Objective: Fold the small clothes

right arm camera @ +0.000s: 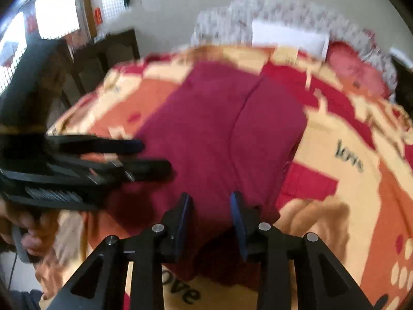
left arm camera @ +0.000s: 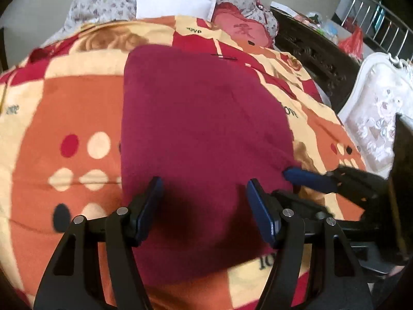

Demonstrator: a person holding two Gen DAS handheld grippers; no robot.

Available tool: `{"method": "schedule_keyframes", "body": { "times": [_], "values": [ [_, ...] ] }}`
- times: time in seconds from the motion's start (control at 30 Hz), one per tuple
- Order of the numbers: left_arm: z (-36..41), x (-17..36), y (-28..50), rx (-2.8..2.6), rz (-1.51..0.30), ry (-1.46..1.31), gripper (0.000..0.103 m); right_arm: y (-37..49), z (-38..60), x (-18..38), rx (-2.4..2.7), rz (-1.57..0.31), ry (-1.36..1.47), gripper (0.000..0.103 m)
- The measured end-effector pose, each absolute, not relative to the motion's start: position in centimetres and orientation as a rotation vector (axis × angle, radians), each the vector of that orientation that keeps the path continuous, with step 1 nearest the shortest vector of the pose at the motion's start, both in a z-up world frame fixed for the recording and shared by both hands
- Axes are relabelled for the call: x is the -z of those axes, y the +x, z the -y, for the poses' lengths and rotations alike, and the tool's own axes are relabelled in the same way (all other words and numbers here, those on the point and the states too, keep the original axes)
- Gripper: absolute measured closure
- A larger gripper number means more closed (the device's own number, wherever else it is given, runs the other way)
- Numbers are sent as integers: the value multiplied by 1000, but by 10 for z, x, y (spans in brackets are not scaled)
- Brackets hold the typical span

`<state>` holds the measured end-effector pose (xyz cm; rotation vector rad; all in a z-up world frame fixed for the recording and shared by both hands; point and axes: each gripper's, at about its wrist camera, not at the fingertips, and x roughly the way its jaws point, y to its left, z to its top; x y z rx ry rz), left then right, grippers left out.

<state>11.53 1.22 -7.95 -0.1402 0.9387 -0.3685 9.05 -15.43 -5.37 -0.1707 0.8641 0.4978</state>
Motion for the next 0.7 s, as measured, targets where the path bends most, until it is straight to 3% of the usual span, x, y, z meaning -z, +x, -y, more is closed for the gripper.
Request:
{"method": "schedule_keyframes", "body": {
  "times": [0.2,0.33,0.47,0.7],
  "values": [
    [-21,89,71,292,-881,-169,36,55,179,53,-431,-773,-114,68],
    [-18,116,63,238,-858,-142,34,48,183,86,-387,-857,-138,68],
    [-1,122,56,207,-815,-24,30,51,191,91,-357,-880,-102,66],
    [-17,127,56,244,-817,-102,28,43,192,90,-345,-879,-87,63]
  ]
}}
